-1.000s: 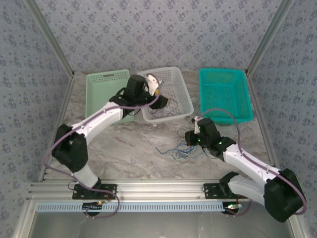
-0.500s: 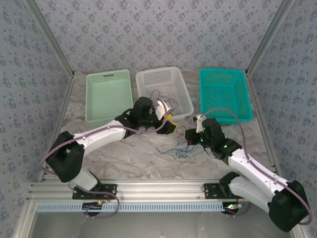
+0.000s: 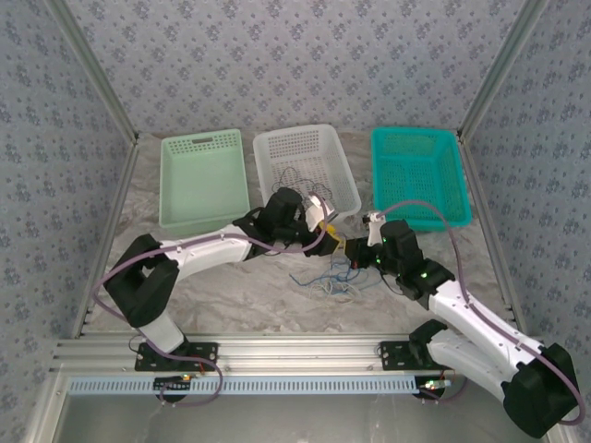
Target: Untangle the cables
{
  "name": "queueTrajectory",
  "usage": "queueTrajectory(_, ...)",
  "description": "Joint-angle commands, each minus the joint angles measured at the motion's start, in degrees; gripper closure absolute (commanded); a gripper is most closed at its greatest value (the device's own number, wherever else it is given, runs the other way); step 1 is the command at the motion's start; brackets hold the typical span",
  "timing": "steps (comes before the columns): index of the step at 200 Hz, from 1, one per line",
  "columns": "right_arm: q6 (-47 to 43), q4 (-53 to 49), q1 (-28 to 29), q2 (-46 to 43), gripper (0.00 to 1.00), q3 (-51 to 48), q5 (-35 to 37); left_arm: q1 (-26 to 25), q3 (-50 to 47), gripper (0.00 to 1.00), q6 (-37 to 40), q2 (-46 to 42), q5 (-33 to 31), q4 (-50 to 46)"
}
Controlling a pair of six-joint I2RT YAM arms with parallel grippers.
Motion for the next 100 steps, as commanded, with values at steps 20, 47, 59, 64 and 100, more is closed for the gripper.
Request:
queueTrajectory(20, 0.91, 0.24, -0.28, -1.40, 0.98, 1.74, 0.23, -0.23, 2.83, 0.87, 0.77, 0.60, -1.02, -1.32)
queueTrajectory(47, 1.03, 0.16, -0.44, -1.49, 0.97, 1.42, 0.83, -0.56, 3.63, 1.00, 0.55, -0.10, -1.48, -1.59)
queueTrajectory(59, 1.22, 0.60, -0.61, -1.28, 0.92, 1.35, 1.37, -1.14, 4.07, 1.00, 0.35, -0.60, -2.10, -1.71)
queueTrajectory(64, 1.29, 0.67, -0.61, -1.21, 0.90, 1.33, 1.64, -1.31, 4.29, 1.00, 0.30, -0.80, -2.36, -1.77)
queueTrajectory(100, 2.34, 3.49, -0.53, -1.00, 0.58, 1.17, 2.89, -2.79, 7.73, 1.00, -0.76, -1.88, -3.68, -5.51)
